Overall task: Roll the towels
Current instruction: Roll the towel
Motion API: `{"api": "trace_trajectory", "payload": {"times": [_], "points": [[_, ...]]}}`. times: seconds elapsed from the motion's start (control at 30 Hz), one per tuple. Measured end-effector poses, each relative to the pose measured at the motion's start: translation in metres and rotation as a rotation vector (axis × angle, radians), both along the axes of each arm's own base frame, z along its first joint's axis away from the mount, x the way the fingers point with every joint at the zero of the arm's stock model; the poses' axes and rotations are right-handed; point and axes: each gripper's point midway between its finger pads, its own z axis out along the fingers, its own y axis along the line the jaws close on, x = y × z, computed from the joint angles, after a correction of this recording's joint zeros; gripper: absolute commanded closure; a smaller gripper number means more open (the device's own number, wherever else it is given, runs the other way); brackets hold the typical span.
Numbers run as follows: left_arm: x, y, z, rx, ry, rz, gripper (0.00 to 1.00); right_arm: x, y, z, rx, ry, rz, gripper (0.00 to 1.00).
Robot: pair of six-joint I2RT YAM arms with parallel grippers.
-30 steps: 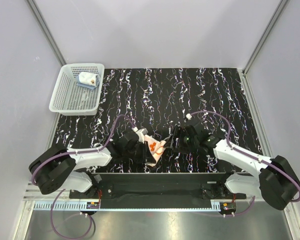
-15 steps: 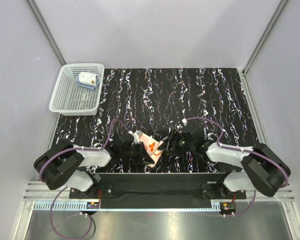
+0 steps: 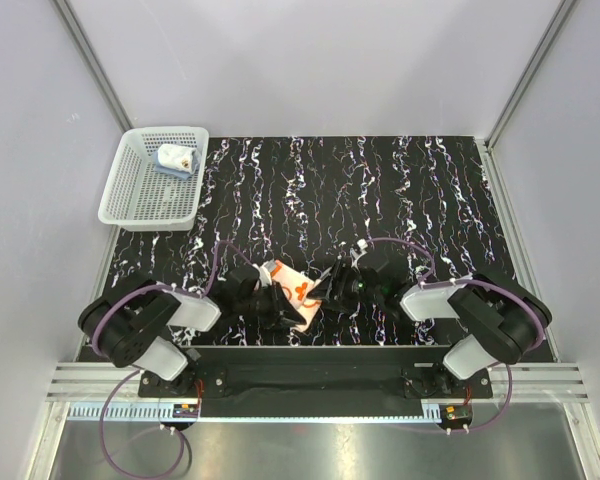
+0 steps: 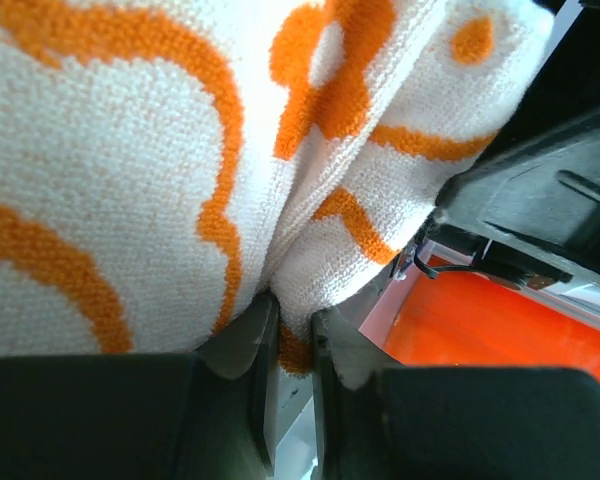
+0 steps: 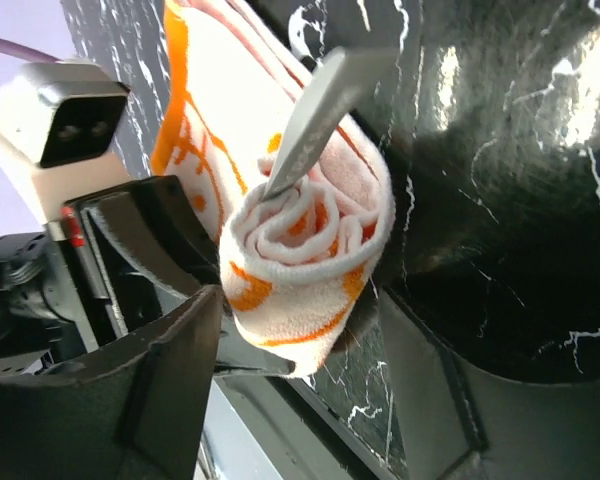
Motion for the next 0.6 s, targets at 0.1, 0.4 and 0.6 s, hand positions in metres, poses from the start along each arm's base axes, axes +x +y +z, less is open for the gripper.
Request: {"api": "trace_trajectory", "payload": {"times": [0.1, 0.4, 0.6], "points": [[0.000, -0.001, -0.002, -0.031, 0.026, 0.006, 1.00, 0.000, 0.001, 0.003, 0.027, -0.025, 0.006, 0.27], [0.001, 0.003, -0.002, -0.107, 0.089, 0.039, 1.00, -0.010, -0.010, 0.001, 0.073, -0.083, -0.014, 0.34], [0.005, 0.005, -0.001, -0.140, 0.125, 0.060, 1.00, -0.011, -0.012, 0.000, 0.089, -0.107, -0.018, 0.35]]}}
